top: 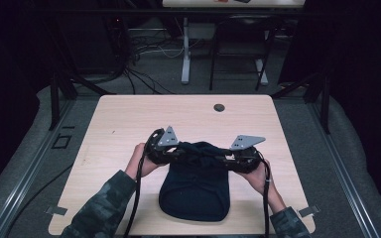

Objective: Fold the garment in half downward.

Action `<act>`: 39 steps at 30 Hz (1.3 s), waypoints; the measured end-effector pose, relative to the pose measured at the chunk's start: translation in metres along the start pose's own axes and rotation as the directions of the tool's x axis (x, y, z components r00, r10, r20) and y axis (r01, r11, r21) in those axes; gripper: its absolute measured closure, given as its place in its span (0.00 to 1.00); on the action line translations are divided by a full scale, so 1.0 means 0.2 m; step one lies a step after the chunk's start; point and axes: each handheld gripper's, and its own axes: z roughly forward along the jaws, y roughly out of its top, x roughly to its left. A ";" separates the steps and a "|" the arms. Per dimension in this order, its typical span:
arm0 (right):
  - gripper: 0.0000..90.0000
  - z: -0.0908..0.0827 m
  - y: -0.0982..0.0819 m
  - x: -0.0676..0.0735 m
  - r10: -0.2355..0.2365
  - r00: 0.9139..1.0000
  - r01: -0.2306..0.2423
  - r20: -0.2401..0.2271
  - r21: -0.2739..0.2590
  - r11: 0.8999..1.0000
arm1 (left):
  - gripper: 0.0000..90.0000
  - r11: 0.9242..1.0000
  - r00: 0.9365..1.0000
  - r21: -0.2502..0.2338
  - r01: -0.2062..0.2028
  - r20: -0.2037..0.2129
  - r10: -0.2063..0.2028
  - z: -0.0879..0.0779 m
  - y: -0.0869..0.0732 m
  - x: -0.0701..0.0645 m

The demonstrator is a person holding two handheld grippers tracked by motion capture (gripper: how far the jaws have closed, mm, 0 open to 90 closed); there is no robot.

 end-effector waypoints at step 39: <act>0.79 -0.02 -0.16 0.18 -0.003 0.994 0.013 -0.106 0.090 0.996 | 0.77 1.000 0.996 -0.016 0.024 0.090 -0.022 -0.05 -0.20 -0.22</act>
